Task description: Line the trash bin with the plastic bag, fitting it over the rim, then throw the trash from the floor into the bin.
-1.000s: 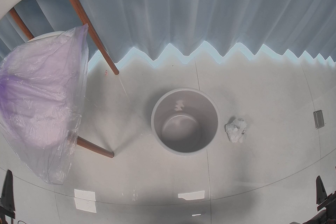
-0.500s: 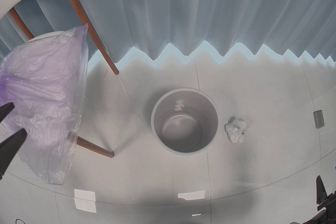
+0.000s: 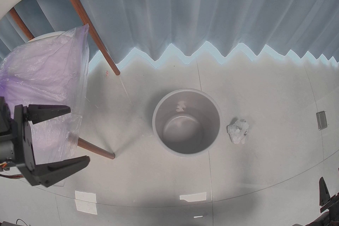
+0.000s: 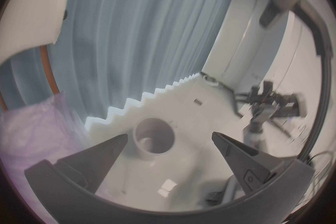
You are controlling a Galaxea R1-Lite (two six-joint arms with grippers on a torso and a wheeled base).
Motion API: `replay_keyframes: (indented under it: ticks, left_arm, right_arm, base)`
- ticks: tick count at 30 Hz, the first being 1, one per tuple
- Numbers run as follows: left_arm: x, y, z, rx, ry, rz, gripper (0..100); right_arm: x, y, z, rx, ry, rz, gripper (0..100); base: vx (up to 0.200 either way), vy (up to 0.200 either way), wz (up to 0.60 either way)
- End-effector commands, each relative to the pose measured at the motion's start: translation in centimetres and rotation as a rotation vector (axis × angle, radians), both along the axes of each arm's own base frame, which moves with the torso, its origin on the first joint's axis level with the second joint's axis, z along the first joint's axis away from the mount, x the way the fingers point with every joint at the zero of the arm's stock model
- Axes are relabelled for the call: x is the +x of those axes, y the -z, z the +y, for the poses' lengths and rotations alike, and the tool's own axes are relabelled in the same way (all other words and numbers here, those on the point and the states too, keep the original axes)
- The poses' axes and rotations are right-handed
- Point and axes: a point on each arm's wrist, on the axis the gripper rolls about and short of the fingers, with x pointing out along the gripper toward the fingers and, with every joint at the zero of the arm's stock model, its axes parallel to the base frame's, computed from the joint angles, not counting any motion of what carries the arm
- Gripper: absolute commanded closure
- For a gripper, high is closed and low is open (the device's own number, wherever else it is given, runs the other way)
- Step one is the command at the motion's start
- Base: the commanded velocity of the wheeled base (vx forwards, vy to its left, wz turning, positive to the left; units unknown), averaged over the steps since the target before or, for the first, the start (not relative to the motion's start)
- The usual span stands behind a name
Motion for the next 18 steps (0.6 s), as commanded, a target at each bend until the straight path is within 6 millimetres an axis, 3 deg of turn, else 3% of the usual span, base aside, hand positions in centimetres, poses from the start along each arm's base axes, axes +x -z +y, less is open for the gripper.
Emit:
replay_keyframes:
  ticks: [1, 6, 18]
  left_arm:
    - [4.4, 1.0, -2.1, 0.222, -0.121, -0.045, 0]
    - [4.6, 0.5, -4.8, 0.319, -0.35, -0.075, 0]
    - [7.1, 1.7, -6.0, 0.496, -0.723, -0.087, 0]
  right_arm:
    - [0.0, 0.5, 0.0, 0.0, 0.0, 0.002, 0]
    - [0.0, 0.5, 0.0, 0.001, 0.0, 0.001, 0]
    - [0.0, 0.5, 0.0, 0.006, 0.0, 0.001, 0]
  base:
    - [0.0, 0.0, 0.0]
    - [0.0, 0.0, 0.0]
    - [0.0, 0.0, 0.0]
